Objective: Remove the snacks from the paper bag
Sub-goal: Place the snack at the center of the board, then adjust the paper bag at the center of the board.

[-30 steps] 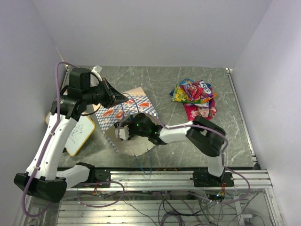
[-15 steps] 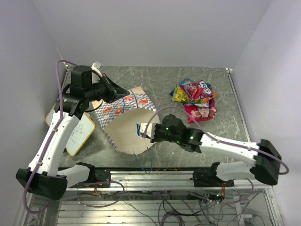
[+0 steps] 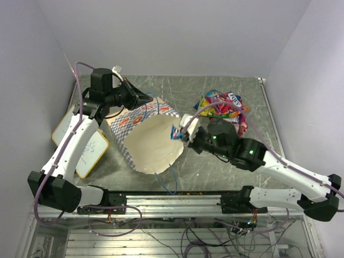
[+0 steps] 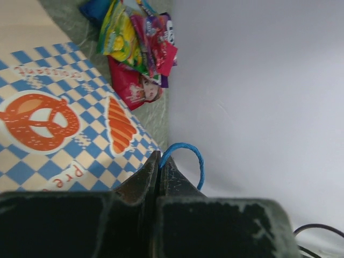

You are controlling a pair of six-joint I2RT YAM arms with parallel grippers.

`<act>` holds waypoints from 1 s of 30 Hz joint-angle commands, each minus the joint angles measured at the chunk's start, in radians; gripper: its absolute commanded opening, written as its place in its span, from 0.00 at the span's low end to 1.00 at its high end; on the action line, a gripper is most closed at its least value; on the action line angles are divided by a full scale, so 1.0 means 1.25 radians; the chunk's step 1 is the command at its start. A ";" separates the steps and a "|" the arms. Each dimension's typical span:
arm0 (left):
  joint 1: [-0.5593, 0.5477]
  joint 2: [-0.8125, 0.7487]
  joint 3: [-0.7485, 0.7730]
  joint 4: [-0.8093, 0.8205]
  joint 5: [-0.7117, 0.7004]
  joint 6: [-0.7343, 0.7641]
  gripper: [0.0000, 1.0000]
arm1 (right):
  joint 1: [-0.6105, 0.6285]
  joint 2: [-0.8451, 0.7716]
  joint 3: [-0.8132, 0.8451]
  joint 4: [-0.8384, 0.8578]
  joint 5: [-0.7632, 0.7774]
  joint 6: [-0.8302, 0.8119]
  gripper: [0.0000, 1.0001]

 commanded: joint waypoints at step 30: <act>0.177 -0.007 0.025 -0.113 0.108 0.126 0.07 | -0.584 0.276 0.018 -0.158 0.028 0.437 0.00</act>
